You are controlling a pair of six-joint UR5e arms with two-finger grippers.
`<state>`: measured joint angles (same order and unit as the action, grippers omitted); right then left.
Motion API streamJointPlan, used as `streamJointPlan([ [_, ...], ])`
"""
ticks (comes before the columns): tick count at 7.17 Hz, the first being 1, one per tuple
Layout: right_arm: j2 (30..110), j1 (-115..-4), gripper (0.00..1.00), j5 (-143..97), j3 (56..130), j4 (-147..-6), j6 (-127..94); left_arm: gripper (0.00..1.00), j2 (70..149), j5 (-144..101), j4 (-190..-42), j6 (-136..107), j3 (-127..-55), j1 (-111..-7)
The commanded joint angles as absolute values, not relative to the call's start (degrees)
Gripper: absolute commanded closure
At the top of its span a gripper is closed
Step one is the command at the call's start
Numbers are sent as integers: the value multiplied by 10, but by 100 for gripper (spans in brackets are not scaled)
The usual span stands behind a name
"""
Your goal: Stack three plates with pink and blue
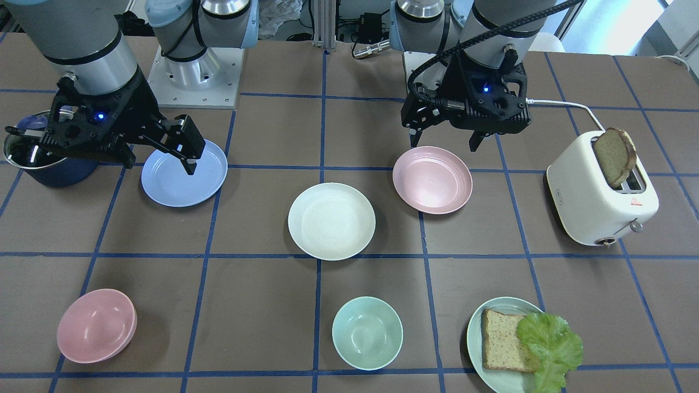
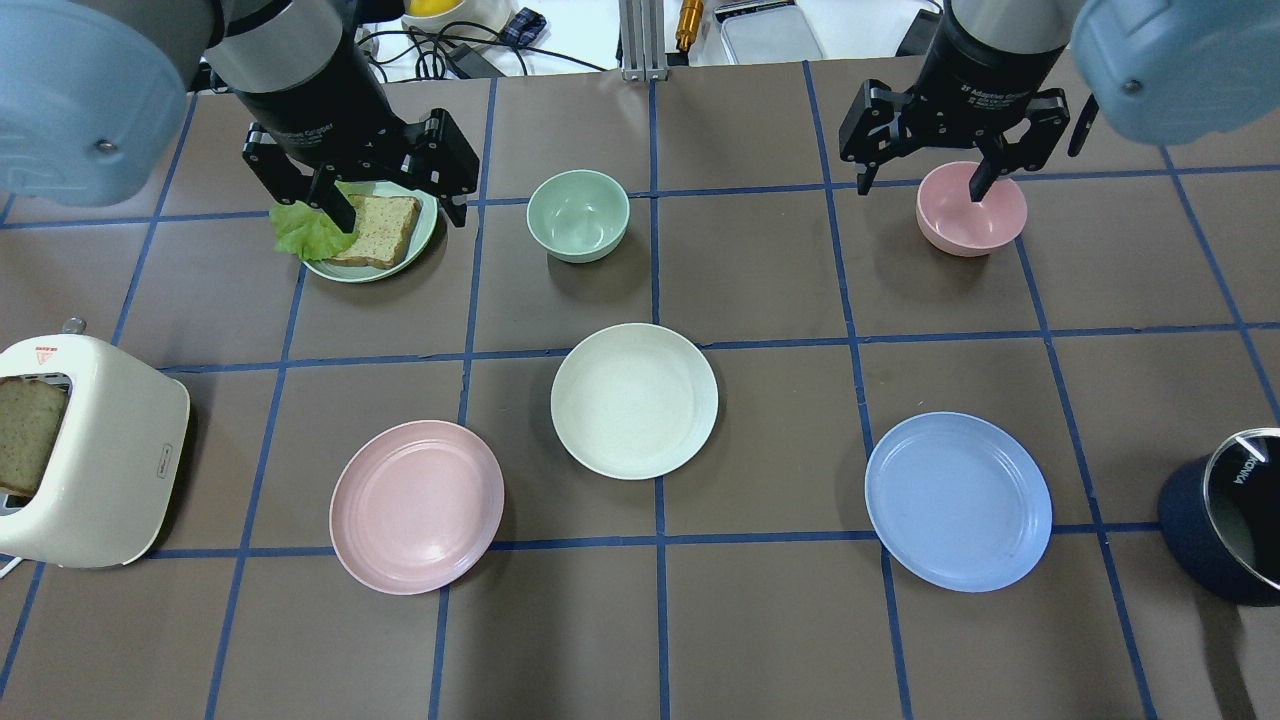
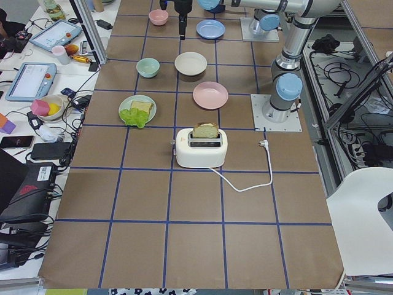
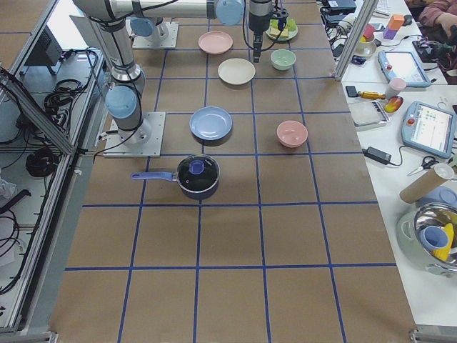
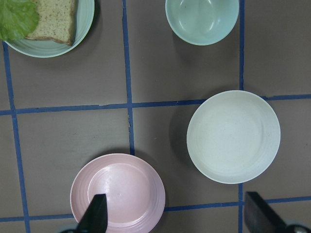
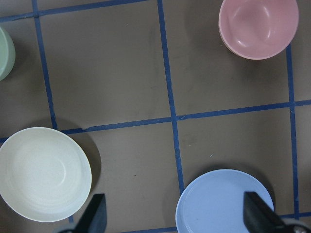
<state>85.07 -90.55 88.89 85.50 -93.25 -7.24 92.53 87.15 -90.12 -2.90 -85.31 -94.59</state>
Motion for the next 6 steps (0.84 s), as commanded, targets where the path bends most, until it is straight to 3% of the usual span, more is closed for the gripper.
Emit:
streamJointPlan([
  [1, 850, -905, 0, 889, 852, -932, -72, 0, 923, 867, -901, -29, -853, -949],
  [6, 850, -906, 0, 883, 859, -935, -75, 0, 923, 873, -899, -29, -854, -946],
])
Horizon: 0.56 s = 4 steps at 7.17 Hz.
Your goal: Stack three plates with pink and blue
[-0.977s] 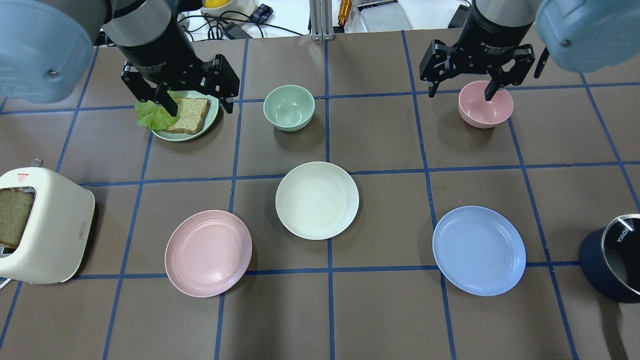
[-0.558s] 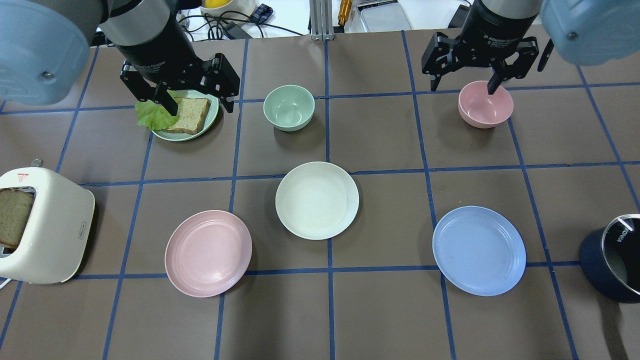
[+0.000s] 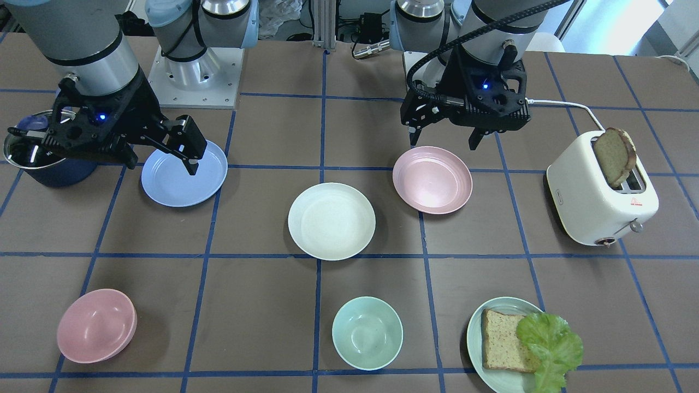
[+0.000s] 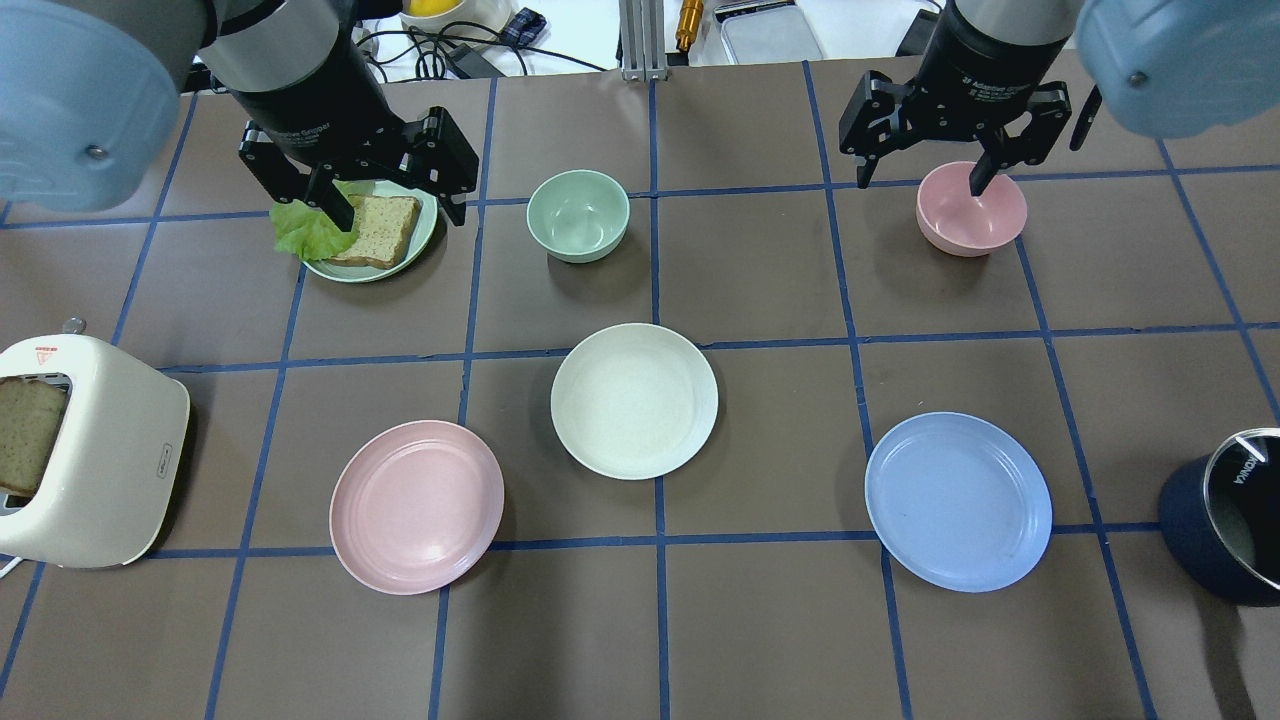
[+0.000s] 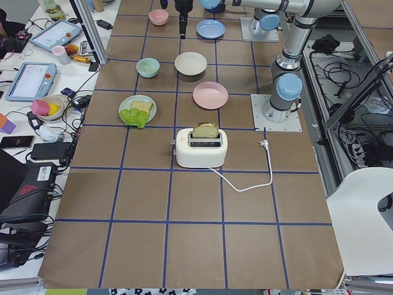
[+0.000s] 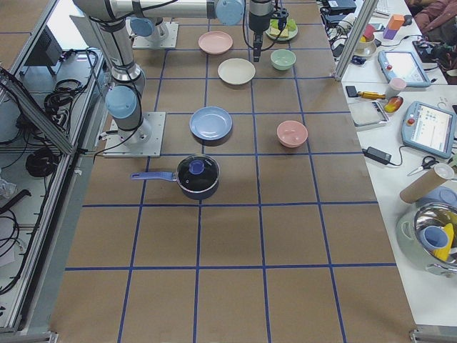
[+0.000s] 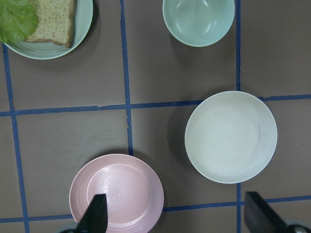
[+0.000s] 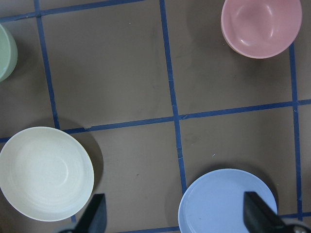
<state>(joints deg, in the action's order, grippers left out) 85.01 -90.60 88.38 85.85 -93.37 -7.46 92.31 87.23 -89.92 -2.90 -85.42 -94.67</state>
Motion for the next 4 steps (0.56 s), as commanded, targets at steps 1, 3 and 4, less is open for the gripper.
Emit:
streamJointPlan([
  [1, 850, -905, 0, 884, 859, -934, -75, 0, 923, 873, -899, -29, -854, -946],
  [3, 851, -905, 0, 888, 860, -934, -75, 0, 923, 873, -901, -29, -854, -946],
  [4, 851, -905, 0, 889, 860, -933, -76, 0, 923, 873, -901, -29, -854, -945],
])
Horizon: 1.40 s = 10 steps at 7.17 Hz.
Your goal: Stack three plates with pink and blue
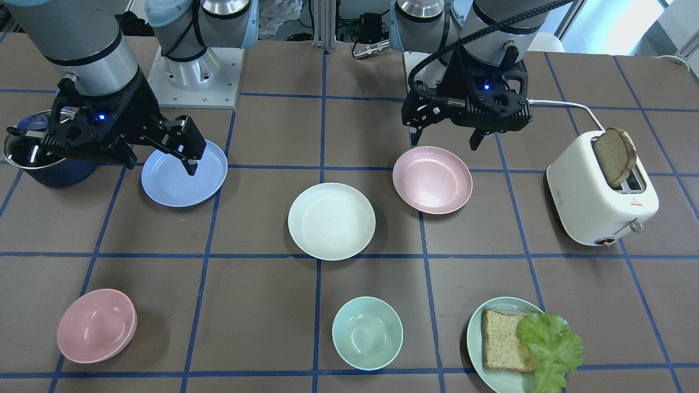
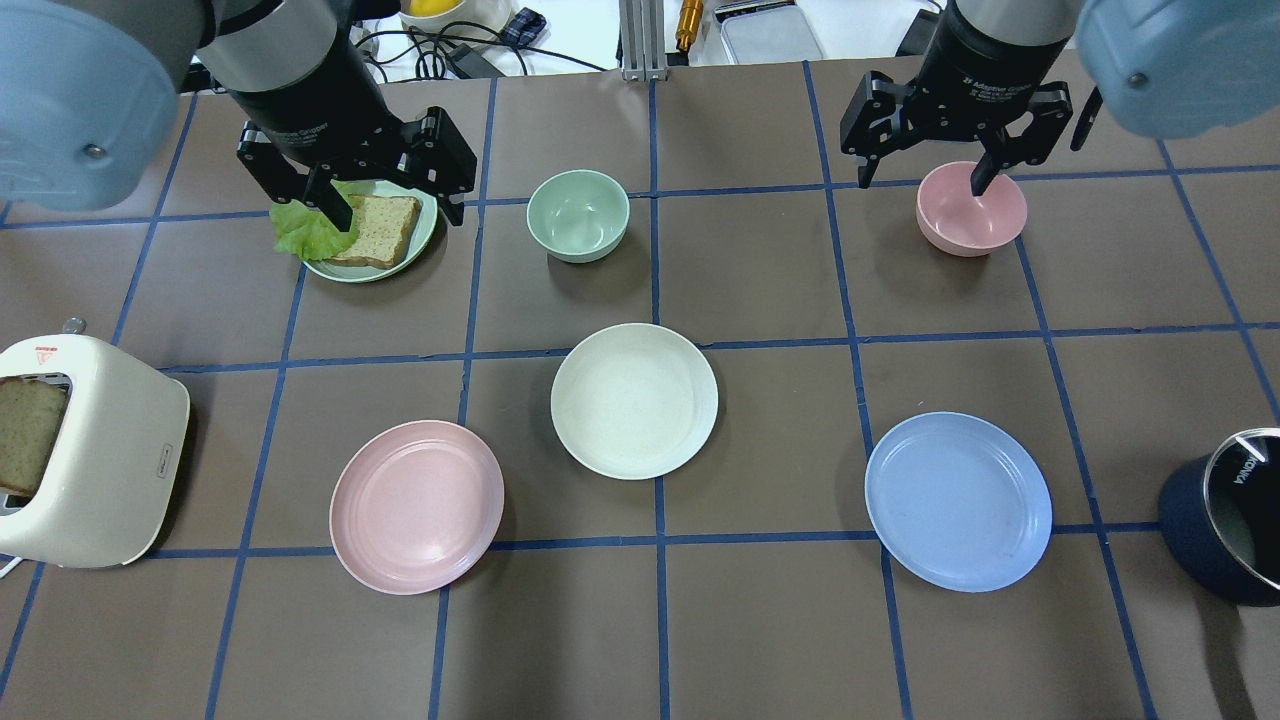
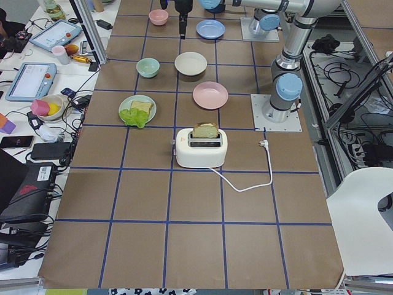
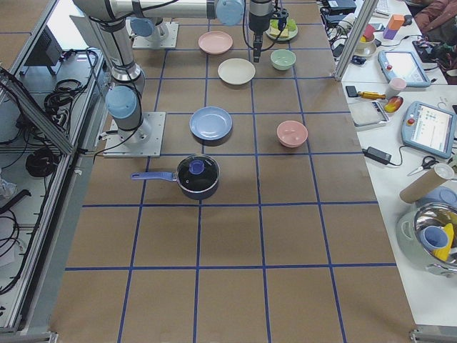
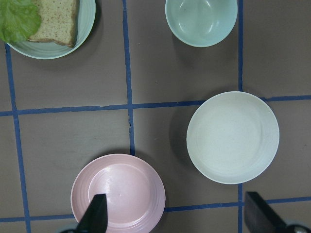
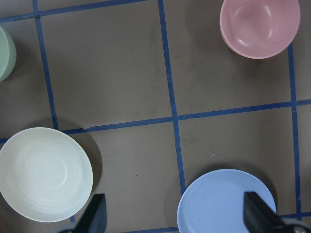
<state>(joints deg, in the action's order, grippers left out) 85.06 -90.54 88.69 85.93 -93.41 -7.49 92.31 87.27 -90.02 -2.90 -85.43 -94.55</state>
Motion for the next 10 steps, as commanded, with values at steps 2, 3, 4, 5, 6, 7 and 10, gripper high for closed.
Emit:
streamJointPlan([
  [2, 850, -905, 0, 889, 860, -932, -76, 0, 923, 873, -901, -29, -854, -945],
  [3, 850, -905, 0, 889, 860, -932, -76, 0, 923, 873, -901, -29, -854, -945],
  [4, 850, -906, 0, 889, 860, -931, -73, 0, 923, 874, -901, -29, -854, -945],
  [5, 850, -904, 0, 891, 861, -931, -72, 0, 923, 874, -901, -29, -854, -945],
  [6, 850, -904, 0, 891, 862, -930, -72, 0, 923, 874, -901, -29, -854, -944],
  [7, 850, -904, 0, 891, 862, -931, -70, 0, 923, 874, -901, -29, -854, -944],
  [10, 851, -902, 0, 891, 882, -937, -62, 0, 923, 874, -901, -29, -853, -944],
])
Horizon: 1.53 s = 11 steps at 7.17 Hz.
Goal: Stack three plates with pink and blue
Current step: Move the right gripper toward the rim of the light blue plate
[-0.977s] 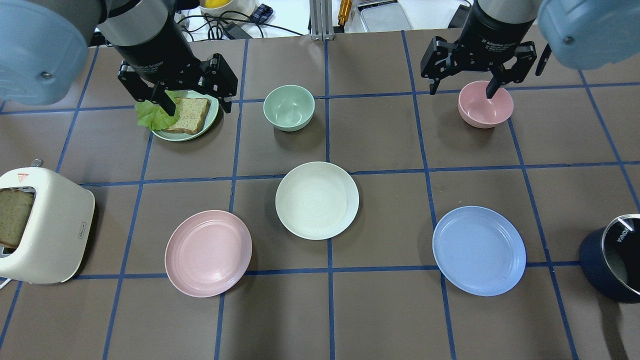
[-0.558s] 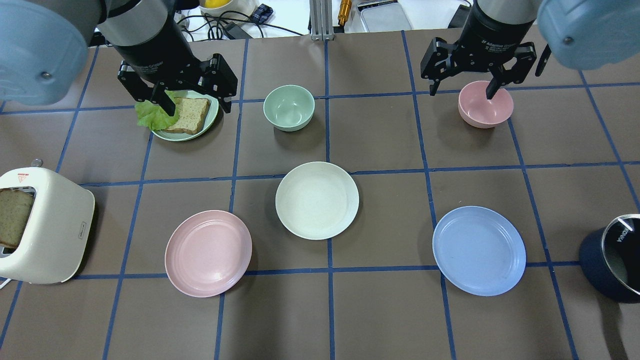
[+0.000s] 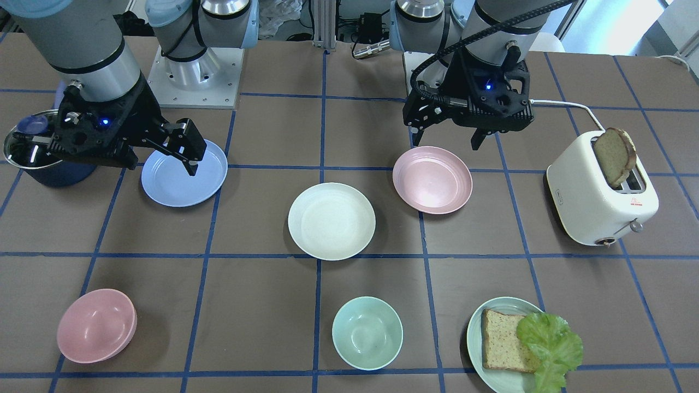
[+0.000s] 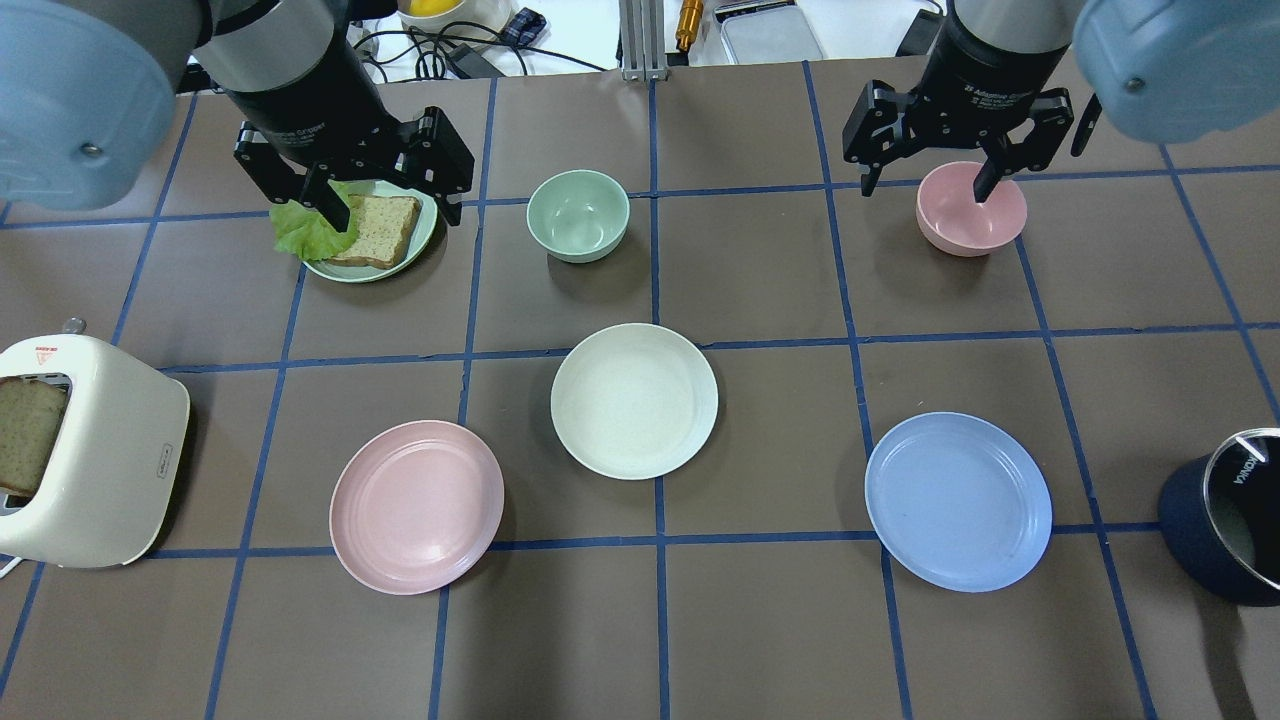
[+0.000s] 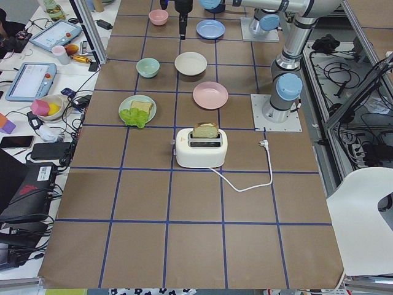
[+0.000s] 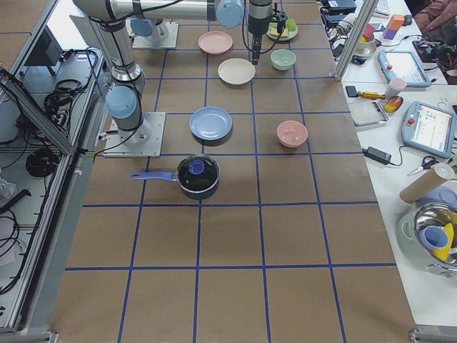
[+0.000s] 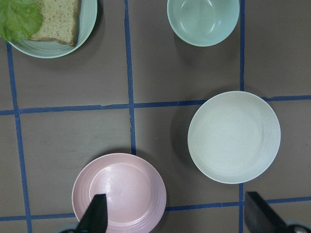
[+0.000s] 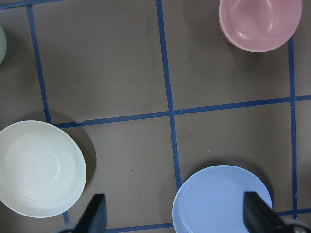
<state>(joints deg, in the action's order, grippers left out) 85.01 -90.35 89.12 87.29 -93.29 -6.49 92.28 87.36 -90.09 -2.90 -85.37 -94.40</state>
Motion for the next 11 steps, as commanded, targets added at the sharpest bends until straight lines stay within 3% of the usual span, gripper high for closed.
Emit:
streamJointPlan([
  [1, 851, -902, 0, 892, 883, -934, -63, 0, 923, 873, -901, -29, -853, -943],
  [11, 880, -835, 0, 921, 973, -931, 19, 0, 923, 874, -901, -29, -854, -944],
])
